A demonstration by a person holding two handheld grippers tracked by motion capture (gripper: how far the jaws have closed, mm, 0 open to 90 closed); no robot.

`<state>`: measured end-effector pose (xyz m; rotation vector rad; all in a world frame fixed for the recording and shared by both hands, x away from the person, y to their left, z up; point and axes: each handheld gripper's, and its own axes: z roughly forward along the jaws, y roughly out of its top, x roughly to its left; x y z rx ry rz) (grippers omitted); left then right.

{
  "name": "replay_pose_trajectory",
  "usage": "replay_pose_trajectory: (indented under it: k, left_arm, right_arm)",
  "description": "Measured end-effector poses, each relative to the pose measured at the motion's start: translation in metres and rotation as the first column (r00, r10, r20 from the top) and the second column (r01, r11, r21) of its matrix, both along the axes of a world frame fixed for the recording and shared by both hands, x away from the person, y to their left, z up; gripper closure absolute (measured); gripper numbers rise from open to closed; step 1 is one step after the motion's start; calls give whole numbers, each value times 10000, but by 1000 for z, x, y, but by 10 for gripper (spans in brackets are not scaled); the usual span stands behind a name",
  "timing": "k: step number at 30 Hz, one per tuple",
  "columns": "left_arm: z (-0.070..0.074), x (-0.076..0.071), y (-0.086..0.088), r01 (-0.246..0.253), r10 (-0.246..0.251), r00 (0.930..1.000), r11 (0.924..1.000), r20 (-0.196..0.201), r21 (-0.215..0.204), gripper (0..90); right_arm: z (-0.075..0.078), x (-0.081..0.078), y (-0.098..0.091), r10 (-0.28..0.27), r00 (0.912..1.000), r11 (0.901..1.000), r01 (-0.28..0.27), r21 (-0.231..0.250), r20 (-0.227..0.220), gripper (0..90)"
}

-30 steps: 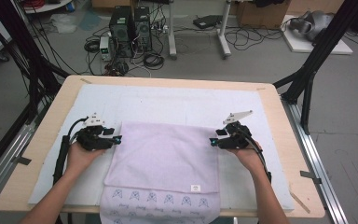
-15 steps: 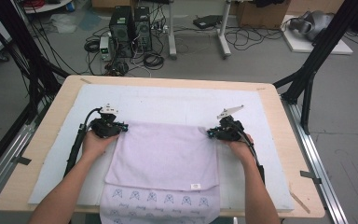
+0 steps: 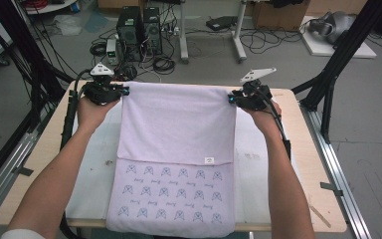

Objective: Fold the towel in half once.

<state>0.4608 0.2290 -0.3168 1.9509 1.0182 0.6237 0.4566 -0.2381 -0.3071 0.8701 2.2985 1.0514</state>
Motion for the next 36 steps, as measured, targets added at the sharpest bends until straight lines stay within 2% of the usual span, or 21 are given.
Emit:
replay_pose_trajectory:
  k: [1, 2, 5, 6, 7, 12, 18, 22, 23, 25, 26, 28, 29, 30, 32, 34, 36]
  left_arm:
    - [-4, 0, 2, 39, -39, 9998, 10000, -173, -7, 612]
    - [-11, -1, 3, 80, -75, 9996, 9998, -256, 176, 601]
    - [-26, -9, 7, 218, -210, 9986, 9996, -495, 161, 582]
    - [-31, -13, 7, 248, -235, 9979, 9995, -606, 215, 577]
    - [-37, -17, 8, 320, -302, 9975, 9991, -639, 270, 569]
    - [-58, -41, 8, 840, -811, 9934, 9959, -811, 332, 549]
    - [-78, -76, 1, 1588, -1552, 9843, 9866, -837, 384, 537]
    - [-89, -93, -1, 1925, -1879, 9782, 9802, -887, 464, 532]
    - [-92, -97, -1, 1992, -1955, 9761, 9795, -944, 315, 528]
    - [-94, -103, -4, 2346, -2280, 9661, 9711, -1213, 433, 517]
    - [-95, -107, -5, 2456, -2406, 9654, 9685, -1009, 403, 516]
    - [-96, -113, -6, 2613, -2576, 9610, 9650, -1002, 248, 519]
    - [-97, -114, -6, 2661, -2623, 9598, 9636, -1003, 263, 520]
    - [-99, -116, -5, 2699, -2650, 9582, 9623, -1080, 340, 520]
    - [-102, -120, -4, 2789, -2735, 9553, 9597, -1123, 354, 523]
    - [-107, -123, -4, 2863, -2813, 9522, 9578, -1188, 271, 540]
    - [-112, -126, -5, 2918, -2862, 9490, 9561, -1324, 251, 547]
  right_arm:
    - [-8, 3, -2, 38, 9987, 10000, -34, 82, -502, 576]
    - [-12, 2, -3, 12, 9979, 10000, -8, 63, -646, 559]
    - [-32, -4, -5, 107, 9941, 9998, -86, 195, -1082, 539]
    - [-38, -6, -5, 157, 9906, 9996, -127, 233, -1362, 496]
    - [-42, -6, -4, 195, 9828, 9995, -148, 272, -1834, 476]
    - [-55, -28, 2, 686, 9819, 9961, -577, 662, -1768, 475]
    - [-73, -56, 13, 1289, 9741, 9904, -1170, 739, -1856, 481]
    - [-83, -75, 16, 1600, 9688, 9862, -1487, 725, -1892, 490]
    - [-85, -78, 16, 1644, 9676, 9855, -1529, 735, -1917, 496]
    - [-91, -85, 16, 1669, 9653, 9853, -1557, 700, -2008, 499]
    - [-94, -89, 16, 1694, 9644, 9847, -1570, 757, -2033, 501]
    - [-102, -95, 14, 1754, 9608, 9839, -1633, 730, -2149, 505]
    - [-105, -96, 15, 1806, 9515, 9834, -1697, 646, -2492, 503]
    - [-107, -97, 15, 1831, 9460, 9830, -1723, 637, -2676, 508]
    - [-112, -104, 14, 1894, 9521, 9817, -1789, 648, -2401, 526]
    - [-116, -107, 12, 1912, 9488, 9813, -1795, 688, -2515, 535]
    - [-120, -110, 12, 1873, 9494, 9821, -1762, 662, -2522, 545]
